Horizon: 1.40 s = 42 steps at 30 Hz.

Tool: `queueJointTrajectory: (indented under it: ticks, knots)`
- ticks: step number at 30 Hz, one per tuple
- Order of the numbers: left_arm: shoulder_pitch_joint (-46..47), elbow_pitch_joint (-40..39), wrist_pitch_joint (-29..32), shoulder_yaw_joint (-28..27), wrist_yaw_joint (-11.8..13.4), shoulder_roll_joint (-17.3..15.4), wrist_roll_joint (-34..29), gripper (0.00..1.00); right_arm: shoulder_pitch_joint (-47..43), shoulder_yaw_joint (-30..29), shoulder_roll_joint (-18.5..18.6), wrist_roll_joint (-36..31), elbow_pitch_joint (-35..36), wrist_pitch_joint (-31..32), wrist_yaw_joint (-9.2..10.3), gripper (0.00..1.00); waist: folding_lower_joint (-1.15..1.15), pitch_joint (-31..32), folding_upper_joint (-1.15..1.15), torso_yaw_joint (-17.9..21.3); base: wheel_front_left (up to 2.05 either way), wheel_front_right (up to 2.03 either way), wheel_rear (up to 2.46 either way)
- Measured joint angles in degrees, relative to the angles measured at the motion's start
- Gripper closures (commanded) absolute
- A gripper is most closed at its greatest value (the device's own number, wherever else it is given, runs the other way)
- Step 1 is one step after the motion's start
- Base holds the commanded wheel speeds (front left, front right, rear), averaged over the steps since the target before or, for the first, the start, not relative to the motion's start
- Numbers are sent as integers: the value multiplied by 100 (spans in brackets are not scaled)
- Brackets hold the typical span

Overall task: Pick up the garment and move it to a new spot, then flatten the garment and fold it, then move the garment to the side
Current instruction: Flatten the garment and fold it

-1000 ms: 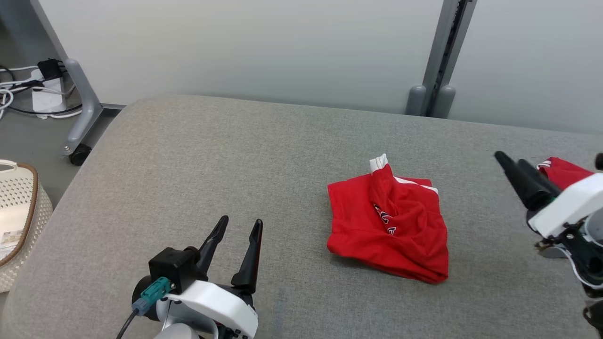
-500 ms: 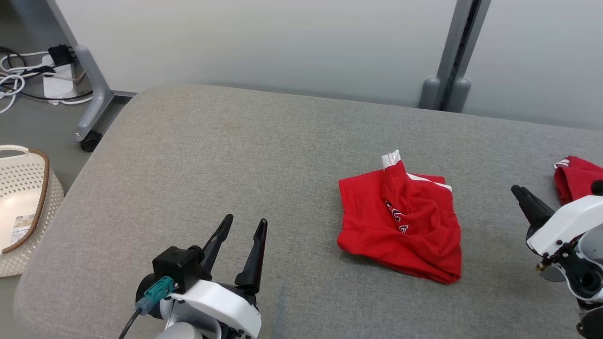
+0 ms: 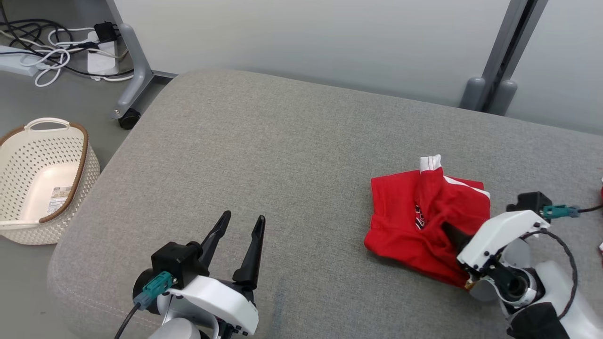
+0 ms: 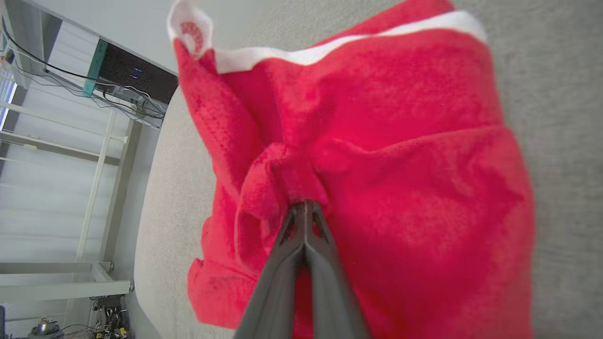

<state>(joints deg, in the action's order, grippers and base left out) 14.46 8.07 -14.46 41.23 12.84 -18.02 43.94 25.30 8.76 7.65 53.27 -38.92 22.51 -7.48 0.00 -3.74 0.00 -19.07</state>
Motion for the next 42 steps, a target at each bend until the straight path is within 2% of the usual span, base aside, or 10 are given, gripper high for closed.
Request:
queueJointTrajectory:
  ticks: [6,13,15,21,26,33,38,42]
  knots:
    - [-8,4,-1,-22,32,-33,2,0,-127,664,-163,368,654,-55,0,100,0,0,0,1,0,0,0]
    - [-18,24,-2,-14,34,-4,5,0,-385,1574,-243,817,1428,308,0,100,0,37,0,115,0,0,0]
    - [-18,25,-2,-16,34,-3,9,0,-416,1627,-236,889,1571,319,0,100,0,48,0,132,0,0,0]
    - [-25,32,-3,-15,35,-1,44,0,-447,1697,160,1079,2236,30,0,100,0,100,0,221,0,0,0]
    - [-74,32,-18,-8,40,13,46,0,-511,1381,635,1135,2497,-260,0,100,0,133,0,269,0,0,0]
    - [-82,20,-19,14,38,34,45,0,-584,701,1170,1126,2249,-539,0,100,0,54,0,256,0,0,0]
    - [-37,32,-20,42,23,87,44,0,-332,497,1234,1098,1562,-387,0,100,0,-95,0,158,0,0,0]
    - [7,96,-21,21,-15,103,44,0,-61,523,1114,1068,929,-18,1,100,0,-202,0,22,0,0,0]
